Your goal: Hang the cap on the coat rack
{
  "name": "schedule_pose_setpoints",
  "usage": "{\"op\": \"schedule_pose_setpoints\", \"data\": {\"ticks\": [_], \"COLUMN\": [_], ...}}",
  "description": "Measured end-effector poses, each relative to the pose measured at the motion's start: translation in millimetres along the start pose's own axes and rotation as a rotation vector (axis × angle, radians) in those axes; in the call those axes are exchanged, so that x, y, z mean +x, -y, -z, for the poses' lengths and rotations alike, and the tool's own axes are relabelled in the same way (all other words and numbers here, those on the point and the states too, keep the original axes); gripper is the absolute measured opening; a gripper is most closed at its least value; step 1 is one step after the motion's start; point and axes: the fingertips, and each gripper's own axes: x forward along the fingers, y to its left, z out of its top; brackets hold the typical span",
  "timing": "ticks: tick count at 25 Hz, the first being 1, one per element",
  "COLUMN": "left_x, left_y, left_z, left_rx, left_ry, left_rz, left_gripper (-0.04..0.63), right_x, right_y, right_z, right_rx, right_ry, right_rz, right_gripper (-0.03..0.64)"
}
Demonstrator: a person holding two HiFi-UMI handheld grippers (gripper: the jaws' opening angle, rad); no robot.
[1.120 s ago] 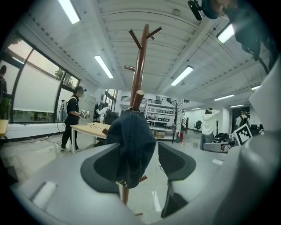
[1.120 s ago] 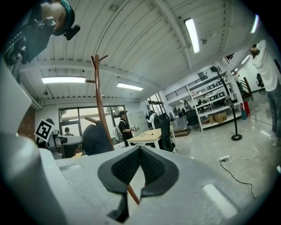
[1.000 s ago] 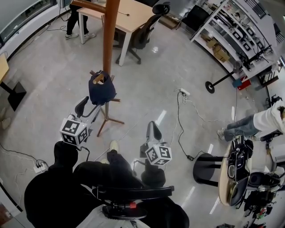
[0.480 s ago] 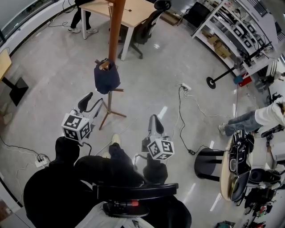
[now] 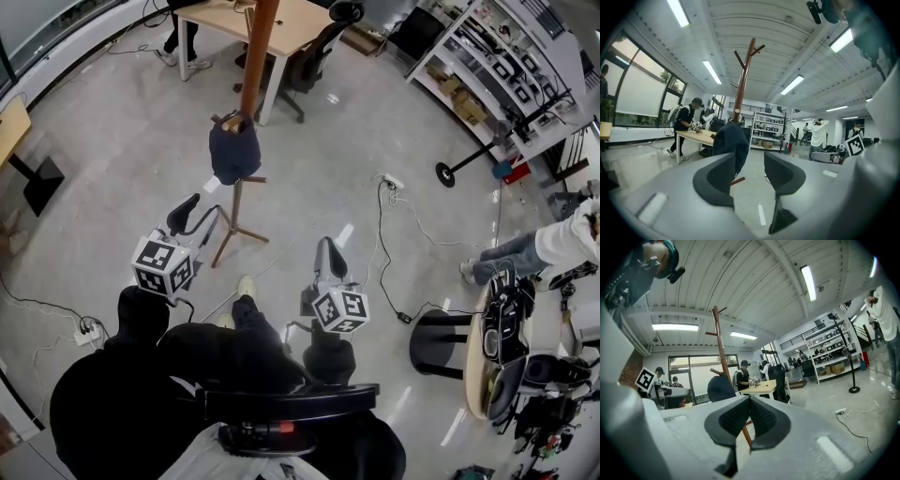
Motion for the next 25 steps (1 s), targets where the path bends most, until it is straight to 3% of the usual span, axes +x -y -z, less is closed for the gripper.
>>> {"op": "schedule_pose_setpoints", "data": {"ticks": [10,13,25], "left_x": [-17.8,-22.8,-47.4], "left_y": [13.7,17.9,31.5], "left_z": [4.1,2.5,6.5], "left_rx": [0.0,-0.007,0.007], "left_ry": [0.0,0.003,0.009], "left_rz": [0.027,0.037,0.087], "left_gripper": [0.191,0.145,0.074], "right_x": [-20.5,-24.7,-46.3], "right_y": [-11.0,-14.9,-34.1], "right_z": [0.6,-0.1,7.7], "right_rx": [-0.004,-0.004,-0.003], "right_ry": [0.012,0.015,0.017], "right_rz": [0.008,0.01,0.025], "right_gripper": [0.003,0.003,0.003]}}
